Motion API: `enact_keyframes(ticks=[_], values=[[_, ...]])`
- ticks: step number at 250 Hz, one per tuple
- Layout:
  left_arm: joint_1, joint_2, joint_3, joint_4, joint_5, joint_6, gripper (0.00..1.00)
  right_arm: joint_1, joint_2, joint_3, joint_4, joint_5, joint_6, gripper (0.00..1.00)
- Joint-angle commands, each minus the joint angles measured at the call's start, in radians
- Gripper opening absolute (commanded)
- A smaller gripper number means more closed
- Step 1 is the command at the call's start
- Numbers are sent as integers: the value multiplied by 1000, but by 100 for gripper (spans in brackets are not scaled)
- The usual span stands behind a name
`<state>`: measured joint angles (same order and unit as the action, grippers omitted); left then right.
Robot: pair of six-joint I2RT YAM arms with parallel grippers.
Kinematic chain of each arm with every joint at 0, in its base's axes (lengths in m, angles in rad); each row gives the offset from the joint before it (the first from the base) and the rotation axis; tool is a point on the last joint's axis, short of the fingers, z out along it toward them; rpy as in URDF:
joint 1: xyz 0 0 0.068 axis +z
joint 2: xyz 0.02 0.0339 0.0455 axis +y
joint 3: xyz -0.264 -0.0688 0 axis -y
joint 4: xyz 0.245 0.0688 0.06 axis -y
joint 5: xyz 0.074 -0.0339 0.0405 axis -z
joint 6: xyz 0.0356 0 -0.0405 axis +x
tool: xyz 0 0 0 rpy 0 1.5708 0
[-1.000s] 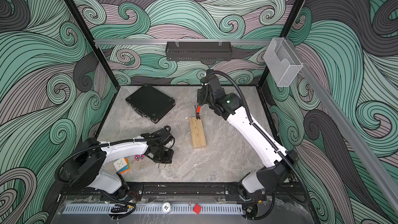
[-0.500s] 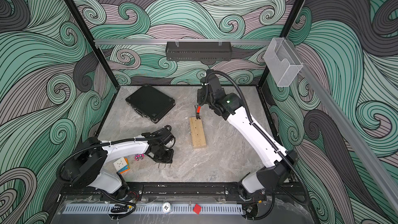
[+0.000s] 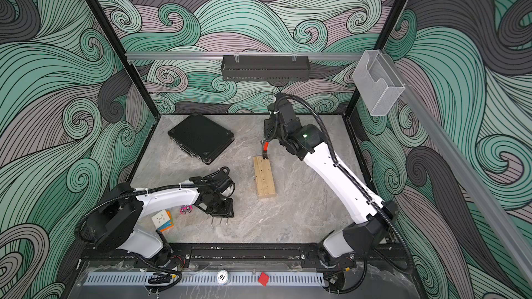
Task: Use a claw hammer to pull out a nail
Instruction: Place the nail at the center of the board.
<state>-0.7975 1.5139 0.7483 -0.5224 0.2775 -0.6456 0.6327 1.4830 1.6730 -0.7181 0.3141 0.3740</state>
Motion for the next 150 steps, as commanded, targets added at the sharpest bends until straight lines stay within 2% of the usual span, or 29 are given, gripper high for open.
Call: enact_keyframes(ticks=[1, 20, 54, 121, 150], values=[[-7, -1, 2, -42, -33, 10, 35, -2, -50, 4, 70, 26, 0, 0], [-8, -7, -1, -41, -35, 13, 37, -4, -53, 1, 70, 26, -1, 0], [-18, -27, -7, -24, -34, 29, 46, -3, -55, -4, 72, 29, 0, 0], [-47, -89, -34, 10, -96, 39, 54, -3, -57, -11, 75, 26, 2, 1], [-54, -173, -61, 38, -131, 32, 58, -3, -61, -16, 75, 28, 3, 1]])
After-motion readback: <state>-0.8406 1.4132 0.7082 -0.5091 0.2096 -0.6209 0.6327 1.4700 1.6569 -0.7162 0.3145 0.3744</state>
